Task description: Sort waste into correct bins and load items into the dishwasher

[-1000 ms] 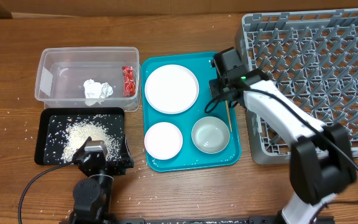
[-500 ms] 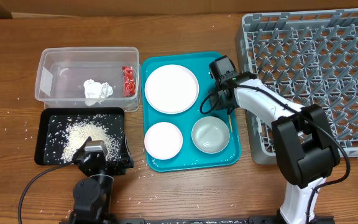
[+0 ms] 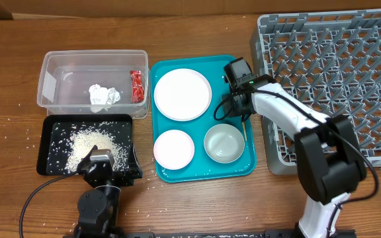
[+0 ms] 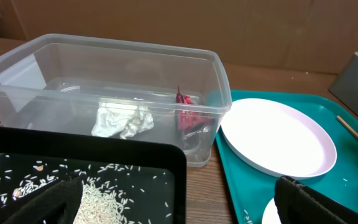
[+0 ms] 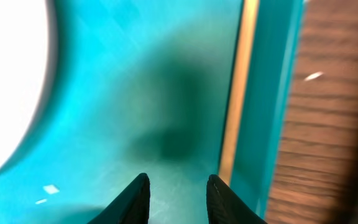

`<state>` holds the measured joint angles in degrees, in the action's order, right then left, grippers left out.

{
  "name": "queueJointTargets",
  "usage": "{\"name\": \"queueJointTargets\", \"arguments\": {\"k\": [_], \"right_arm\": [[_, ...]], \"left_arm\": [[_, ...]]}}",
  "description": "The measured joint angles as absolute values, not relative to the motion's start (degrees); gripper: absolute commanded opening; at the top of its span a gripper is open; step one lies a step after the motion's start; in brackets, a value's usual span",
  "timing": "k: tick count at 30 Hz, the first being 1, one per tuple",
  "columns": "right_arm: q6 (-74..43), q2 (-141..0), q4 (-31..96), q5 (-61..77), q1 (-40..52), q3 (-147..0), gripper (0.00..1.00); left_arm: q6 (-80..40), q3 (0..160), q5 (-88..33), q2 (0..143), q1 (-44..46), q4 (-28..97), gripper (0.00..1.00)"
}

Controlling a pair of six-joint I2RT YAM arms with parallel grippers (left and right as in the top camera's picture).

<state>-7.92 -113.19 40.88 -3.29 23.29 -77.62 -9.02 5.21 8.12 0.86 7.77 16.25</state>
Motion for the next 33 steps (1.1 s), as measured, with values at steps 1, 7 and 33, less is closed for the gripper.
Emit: {"name": "queueJointTargets", "arguments": {"k": [1, 7, 33], "right_arm": [[-7.92, -112.31, 40.73, -3.44, 23.29, -77.62, 0.33], [-7.90, -110.83, 40.03, -7.64, 23.29, -77.62, 0.33], [-9.61, -115.37, 46.50, -2.59, 22.37, -81.41, 0.04]], "left_arm": [[-9.02, 5.21, 8.12, 0.86, 7.77, 16.25, 1.00], [-9.02, 5.21, 8.12, 0.86, 7.77, 16.25, 1.00], [-9.02, 5.21, 8.12, 0.86, 7.77, 16.25, 1.00]]}}
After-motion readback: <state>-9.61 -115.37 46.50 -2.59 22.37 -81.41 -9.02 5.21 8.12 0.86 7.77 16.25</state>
